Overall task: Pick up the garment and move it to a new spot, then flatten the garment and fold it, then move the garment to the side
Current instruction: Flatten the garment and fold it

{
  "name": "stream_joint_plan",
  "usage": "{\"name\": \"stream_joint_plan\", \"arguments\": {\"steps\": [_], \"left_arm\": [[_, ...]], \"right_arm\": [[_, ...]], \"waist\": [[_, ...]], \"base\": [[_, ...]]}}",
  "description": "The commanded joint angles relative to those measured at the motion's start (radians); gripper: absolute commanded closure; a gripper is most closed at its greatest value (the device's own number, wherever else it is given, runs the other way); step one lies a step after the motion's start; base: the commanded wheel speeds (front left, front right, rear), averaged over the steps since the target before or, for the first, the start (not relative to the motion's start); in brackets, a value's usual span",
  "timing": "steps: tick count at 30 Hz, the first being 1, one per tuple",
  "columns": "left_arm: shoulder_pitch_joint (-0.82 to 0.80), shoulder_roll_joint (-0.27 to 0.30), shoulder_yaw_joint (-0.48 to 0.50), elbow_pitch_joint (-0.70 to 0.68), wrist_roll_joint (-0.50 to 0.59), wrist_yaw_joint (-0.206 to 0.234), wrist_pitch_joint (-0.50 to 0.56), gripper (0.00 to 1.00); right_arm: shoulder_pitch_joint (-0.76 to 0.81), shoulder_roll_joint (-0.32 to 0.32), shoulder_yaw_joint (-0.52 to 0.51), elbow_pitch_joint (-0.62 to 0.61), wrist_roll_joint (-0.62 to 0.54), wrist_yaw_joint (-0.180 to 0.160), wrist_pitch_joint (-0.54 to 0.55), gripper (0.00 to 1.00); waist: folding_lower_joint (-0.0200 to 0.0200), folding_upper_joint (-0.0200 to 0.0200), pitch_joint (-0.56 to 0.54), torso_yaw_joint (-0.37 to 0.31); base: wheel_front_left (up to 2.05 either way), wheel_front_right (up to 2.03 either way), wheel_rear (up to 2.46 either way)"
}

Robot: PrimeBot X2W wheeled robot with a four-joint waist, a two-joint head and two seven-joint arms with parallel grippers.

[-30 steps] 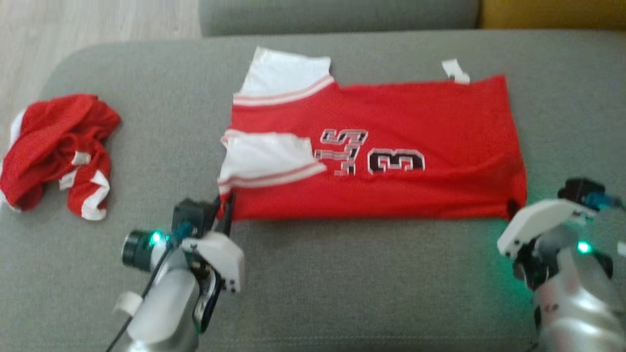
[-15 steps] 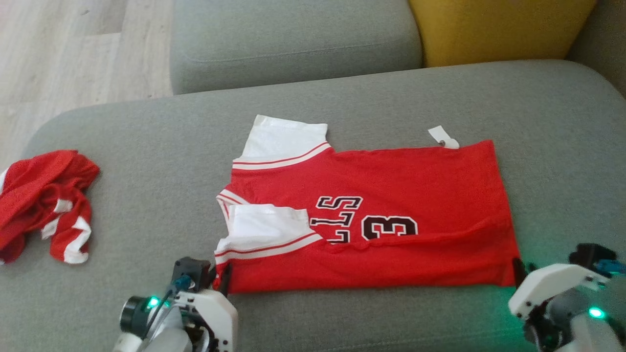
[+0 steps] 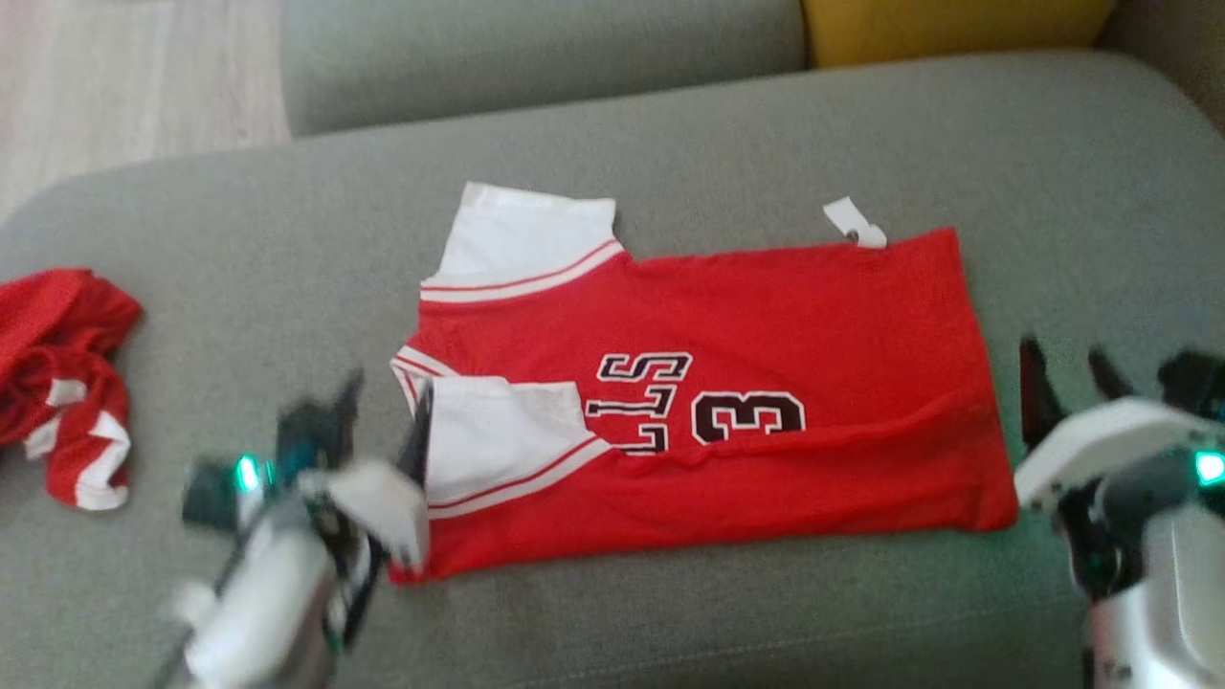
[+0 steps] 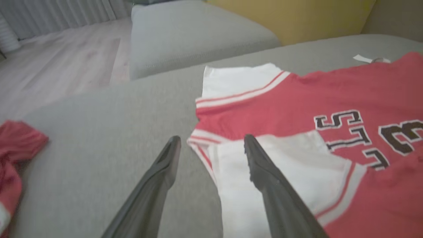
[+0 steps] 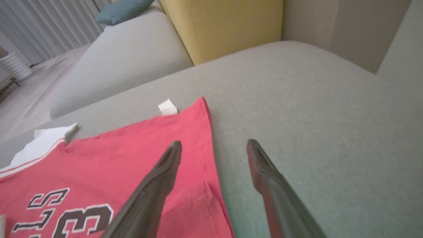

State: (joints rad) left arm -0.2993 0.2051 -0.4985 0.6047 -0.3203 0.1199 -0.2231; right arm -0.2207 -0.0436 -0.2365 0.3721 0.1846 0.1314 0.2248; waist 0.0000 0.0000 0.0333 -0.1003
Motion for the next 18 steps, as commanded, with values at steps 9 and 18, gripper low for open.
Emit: {"name": "stream_joint_plan", "arguments": {"steps": [9, 18], "left_arm": [[-0.554, 0.150, -0.052, 0.024, 0.064, -0.231, 0.223, 0.00], [-0.802, 0.249, -0.291, 0.191, -0.064, -0.250, 0.375, 0.00]], "right_arm": [[-0.327, -0.007, 0.141, -0.111, -0.023, -0.001, -0.035, 0.00], [-0.498, -0.007, 0.287, -0.044, 0.002, -0.001, -0.072, 0.00]], "waist": [[0.0000, 0.0000, 0.261, -0.087], [0.0000, 0.0000, 0.372, -0.179]], "base": [[0.00, 0.00, 0.00], [0.00, 0.00, 0.00]]}}
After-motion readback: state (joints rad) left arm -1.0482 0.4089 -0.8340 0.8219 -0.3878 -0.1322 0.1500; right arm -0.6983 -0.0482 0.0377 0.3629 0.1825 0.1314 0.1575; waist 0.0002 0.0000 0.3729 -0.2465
